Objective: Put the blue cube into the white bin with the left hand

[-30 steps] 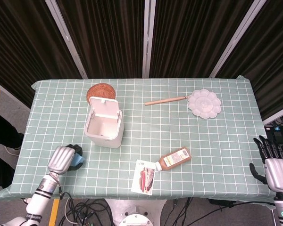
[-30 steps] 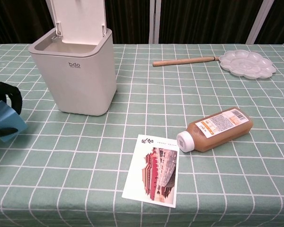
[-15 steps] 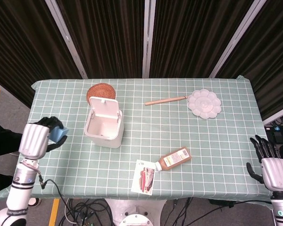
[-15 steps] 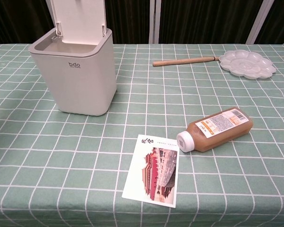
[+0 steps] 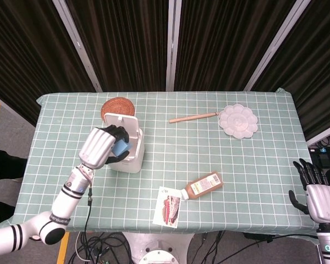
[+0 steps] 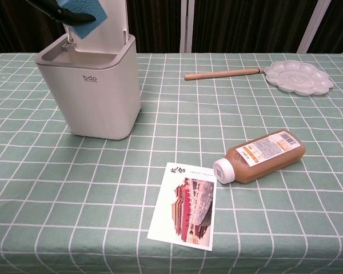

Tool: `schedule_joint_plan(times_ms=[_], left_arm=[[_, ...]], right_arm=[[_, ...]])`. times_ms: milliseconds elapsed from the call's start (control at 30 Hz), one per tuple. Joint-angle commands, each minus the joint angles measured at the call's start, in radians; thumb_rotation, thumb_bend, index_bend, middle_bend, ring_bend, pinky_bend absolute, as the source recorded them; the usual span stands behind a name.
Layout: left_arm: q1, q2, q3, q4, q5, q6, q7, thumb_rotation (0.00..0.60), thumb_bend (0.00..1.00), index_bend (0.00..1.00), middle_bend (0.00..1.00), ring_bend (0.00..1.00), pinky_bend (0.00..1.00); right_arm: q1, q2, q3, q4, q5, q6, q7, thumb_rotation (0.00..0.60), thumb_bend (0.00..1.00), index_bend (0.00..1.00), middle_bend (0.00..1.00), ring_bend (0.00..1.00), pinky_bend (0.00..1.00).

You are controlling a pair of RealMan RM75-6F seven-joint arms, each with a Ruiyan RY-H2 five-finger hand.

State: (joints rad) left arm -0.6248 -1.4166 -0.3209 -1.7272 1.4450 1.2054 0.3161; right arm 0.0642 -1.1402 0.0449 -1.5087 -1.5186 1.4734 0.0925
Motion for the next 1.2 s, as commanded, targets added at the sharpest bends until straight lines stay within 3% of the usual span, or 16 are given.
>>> schedule_joint_plan(times_ms=[33,167,467,667,800,867,933,1000,1200], left_arm=[[-0.028,-0.017,0.002,0.039,-0.027,-0.038,-0.022,0.600,0.23,0.46,0.46,0.45,0.65],[-0.026,-0.009,0.018,0.062,-0.003,-0.015,-0.036,0.600,0.15,0.39,0.38,0.33,0.53],[0.029,0.058,0.063,0.010,0.045,0.072,-0.042,0.600,0.06,0.36,0.36,0.32,0.52],[0.194,0.156,0.155,-0.080,0.060,0.241,0.022,0.600,0.06,0.36,0.36,0.34,0.52],[0.323,0.193,0.233,-0.063,0.063,0.361,0.029,0.600,0.05,0.36,0.36,0.36,0.52],[0.376,0.210,0.280,-0.036,0.040,0.370,0.022,0.600,0.04,0.32,0.33,0.30,0.44],[0.403,0.260,0.333,-0.046,-0.035,0.296,0.059,0.600,0.01,0.14,0.13,0.10,0.22],[0.418,0.271,0.340,-0.038,-0.067,0.284,0.066,0.600,0.00,0.01,0.00,0.00,0.06],[0.460,0.248,0.345,0.037,-0.061,0.301,-0.026,0.600,0.00,0.00,0.00,0.00,0.02]], right_arm=[[-0.001,0.001,-0.001,0.003,-0.001,0.001,0.003,0.600,0.34,0.00,0.00,0.00,0.00],[-0.002,0.001,0.001,0.009,0.006,-0.001,0.010,0.600,0.34,0.00,0.00,0.00,0.00],[0.001,0.003,0.001,-0.004,-0.007,0.006,0.001,0.600,0.34,0.00,0.00,0.00,0.00],[-0.001,0.007,-0.001,-0.002,-0.005,0.004,0.001,0.600,0.34,0.00,0.00,0.00,0.00],[-0.002,0.010,0.000,-0.007,-0.013,0.014,-0.002,0.600,0.34,0.00,0.00,0.00,0.00],[-0.003,0.012,0.000,-0.016,-0.016,0.018,-0.007,0.600,0.34,0.00,0.00,0.00,0.00],[-0.003,0.015,0.000,-0.027,-0.018,0.021,-0.017,0.600,0.34,0.00,0.00,0.00,0.00],[-0.002,0.015,0.000,-0.036,-0.018,0.020,-0.027,0.600,0.34,0.00,0.00,0.00,0.00],[0.002,0.009,-0.006,-0.060,-0.014,0.004,-0.064,0.600,0.34,0.00,0.00,0.00,0.00]])
